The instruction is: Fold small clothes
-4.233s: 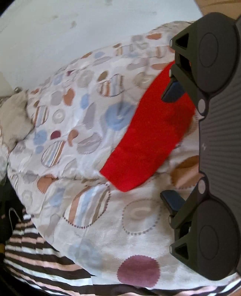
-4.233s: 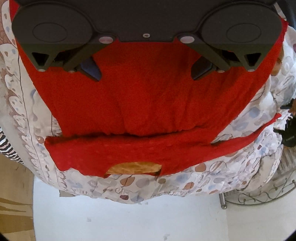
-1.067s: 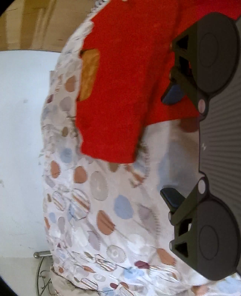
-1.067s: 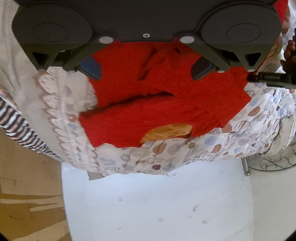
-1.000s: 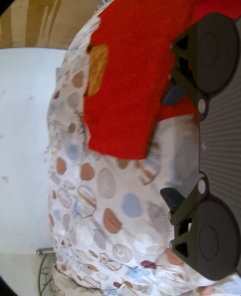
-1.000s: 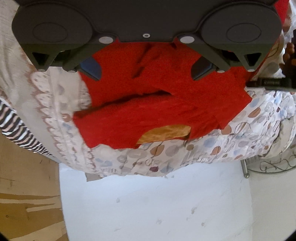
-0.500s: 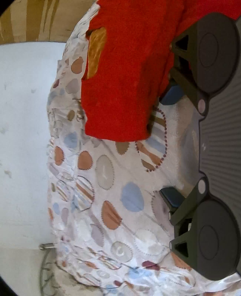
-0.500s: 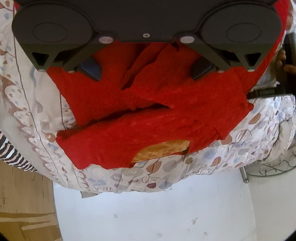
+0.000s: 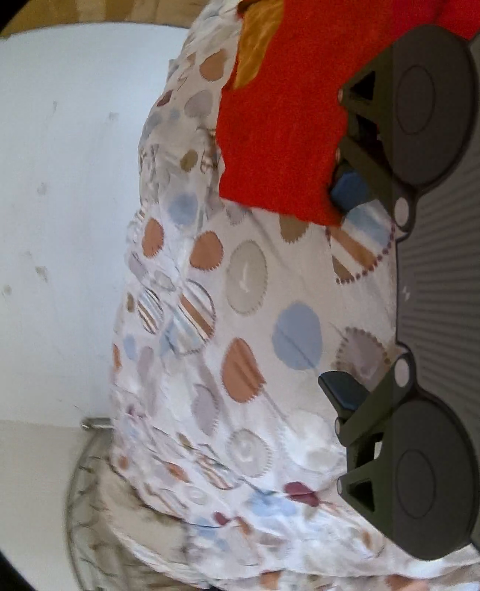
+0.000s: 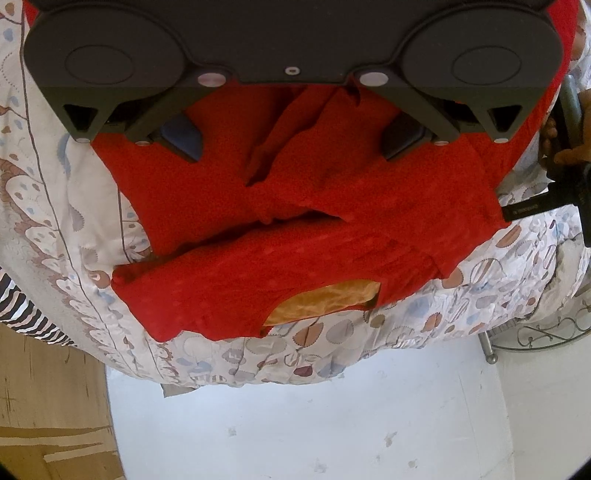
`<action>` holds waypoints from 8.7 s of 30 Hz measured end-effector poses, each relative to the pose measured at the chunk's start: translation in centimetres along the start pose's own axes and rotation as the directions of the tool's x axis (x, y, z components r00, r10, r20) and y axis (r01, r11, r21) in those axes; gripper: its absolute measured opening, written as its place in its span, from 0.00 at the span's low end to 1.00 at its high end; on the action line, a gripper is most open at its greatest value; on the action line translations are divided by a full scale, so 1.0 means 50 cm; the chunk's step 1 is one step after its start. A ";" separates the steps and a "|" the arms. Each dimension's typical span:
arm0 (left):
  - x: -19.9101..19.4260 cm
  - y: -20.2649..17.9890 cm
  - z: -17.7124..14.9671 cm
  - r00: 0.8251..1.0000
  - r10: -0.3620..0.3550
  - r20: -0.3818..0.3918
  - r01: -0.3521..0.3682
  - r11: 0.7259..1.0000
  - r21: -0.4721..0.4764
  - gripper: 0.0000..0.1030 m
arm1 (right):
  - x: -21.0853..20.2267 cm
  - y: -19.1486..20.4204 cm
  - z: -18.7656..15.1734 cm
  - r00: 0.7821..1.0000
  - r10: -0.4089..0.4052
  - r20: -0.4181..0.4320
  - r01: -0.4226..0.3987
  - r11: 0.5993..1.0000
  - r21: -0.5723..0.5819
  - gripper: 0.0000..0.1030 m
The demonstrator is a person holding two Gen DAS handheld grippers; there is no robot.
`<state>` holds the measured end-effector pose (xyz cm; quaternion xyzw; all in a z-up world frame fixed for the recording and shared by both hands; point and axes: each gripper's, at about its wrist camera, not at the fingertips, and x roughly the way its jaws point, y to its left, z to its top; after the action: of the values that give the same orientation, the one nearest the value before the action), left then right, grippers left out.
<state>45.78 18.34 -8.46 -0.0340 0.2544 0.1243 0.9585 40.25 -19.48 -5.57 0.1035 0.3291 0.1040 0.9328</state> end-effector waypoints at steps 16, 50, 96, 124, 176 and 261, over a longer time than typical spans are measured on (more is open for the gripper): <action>-0.129 0.010 -0.010 0.993 0.069 -0.099 -0.060 0.994 0.094 0.99 | -0.063 -0.020 -0.004 1.000 0.022 0.013 -0.022 0.999 0.046 1.00; -0.571 -0.057 -0.195 0.984 -0.172 -0.051 0.179 0.937 0.301 1.00 | -0.416 0.044 -0.361 0.986 -0.131 0.098 0.155 0.551 -0.820 1.00; -0.649 -0.112 -0.275 0.898 -0.436 -0.058 0.416 0.800 0.432 1.00 | -0.429 0.062 -0.276 0.988 0.120 -0.092 -0.149 0.658 -0.738 0.32; -0.663 -0.121 -0.291 0.823 -0.557 -0.112 0.544 0.715 0.439 1.00 | -0.412 0.116 -0.184 0.994 0.038 -0.106 -0.111 0.503 -0.857 0.05; -0.516 -0.083 -0.148 0.897 -0.394 -0.203 0.442 0.830 0.342 0.07 | -0.361 0.064 -0.186 0.994 0.093 -0.051 -0.105 0.798 -0.593 0.61; -0.221 -0.182 0.079 0.946 -0.263 -0.188 0.321 0.831 0.454 0.06 | -0.041 0.011 0.149 0.992 -0.119 0.030 0.104 0.683 -0.723 0.07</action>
<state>40.72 7.58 0.47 0.1584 0.3248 -0.0927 0.9278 43.35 -20.40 1.46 -0.2929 0.2761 0.1692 0.8996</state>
